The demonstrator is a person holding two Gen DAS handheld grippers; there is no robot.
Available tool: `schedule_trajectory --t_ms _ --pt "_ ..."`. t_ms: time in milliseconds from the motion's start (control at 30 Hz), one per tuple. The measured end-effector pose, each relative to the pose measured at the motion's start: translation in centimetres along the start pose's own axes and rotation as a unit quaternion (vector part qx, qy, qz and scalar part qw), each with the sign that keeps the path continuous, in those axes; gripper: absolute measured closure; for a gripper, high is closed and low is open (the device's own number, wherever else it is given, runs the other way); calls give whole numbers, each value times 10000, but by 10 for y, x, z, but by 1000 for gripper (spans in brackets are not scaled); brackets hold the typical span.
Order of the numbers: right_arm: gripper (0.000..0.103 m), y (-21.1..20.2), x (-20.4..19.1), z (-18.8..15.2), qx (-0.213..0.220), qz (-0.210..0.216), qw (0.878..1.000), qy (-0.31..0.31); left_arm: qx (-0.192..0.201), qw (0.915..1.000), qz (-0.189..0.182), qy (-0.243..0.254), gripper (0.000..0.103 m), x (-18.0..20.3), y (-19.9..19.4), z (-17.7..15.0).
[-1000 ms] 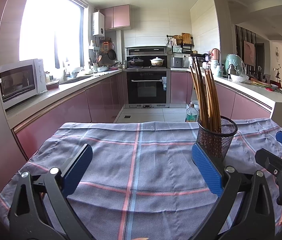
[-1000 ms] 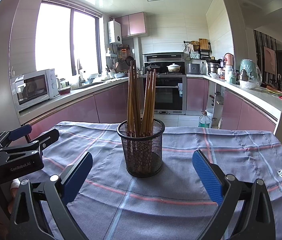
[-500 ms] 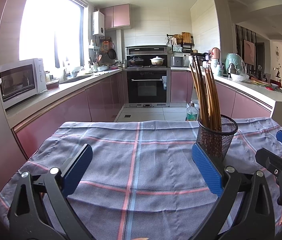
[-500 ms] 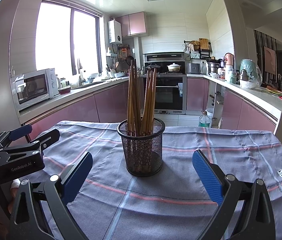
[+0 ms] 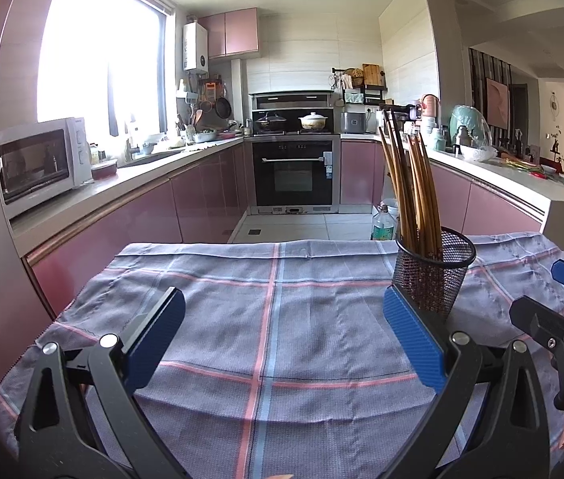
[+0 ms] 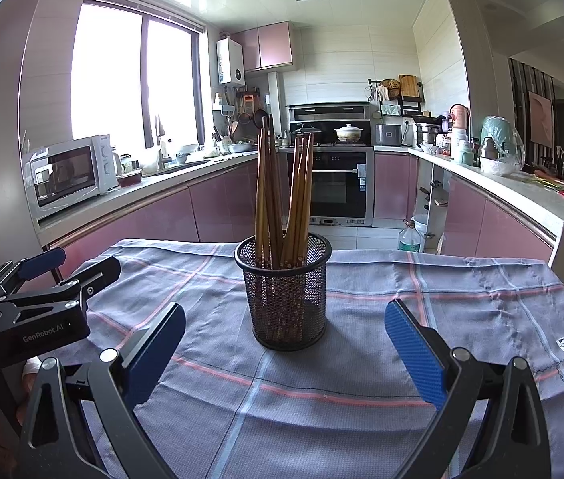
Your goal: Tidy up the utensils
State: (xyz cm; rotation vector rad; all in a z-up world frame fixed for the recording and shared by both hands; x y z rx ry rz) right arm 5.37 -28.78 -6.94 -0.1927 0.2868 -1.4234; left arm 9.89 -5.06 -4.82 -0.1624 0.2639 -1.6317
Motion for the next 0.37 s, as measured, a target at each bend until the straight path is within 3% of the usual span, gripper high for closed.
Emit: schedule_trajectory --t_ms 200,300,367 --pt "6 2 4 -4 -127 17 9999 -24 -318 9994 -106 -54 5 1 11 -8" --pt "6 11 20 -10 -433 -63 9990 -29 -627 9977 -239 -106 5 -1 21 -19" --pt "6 20 45 -18 -709 -339 9969 -39 -779 9968 -171 -97 5 -6 30 -26"
Point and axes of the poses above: each gripper's, at about its wrist camera, not at the fingertips, and y roughly the way its jaws point, x to its right, z to its top, the point moved 9 cm from there along y, roughly the way its jaws point, and after that the axes turned 6 degrees about x, right-handed, at the moved point
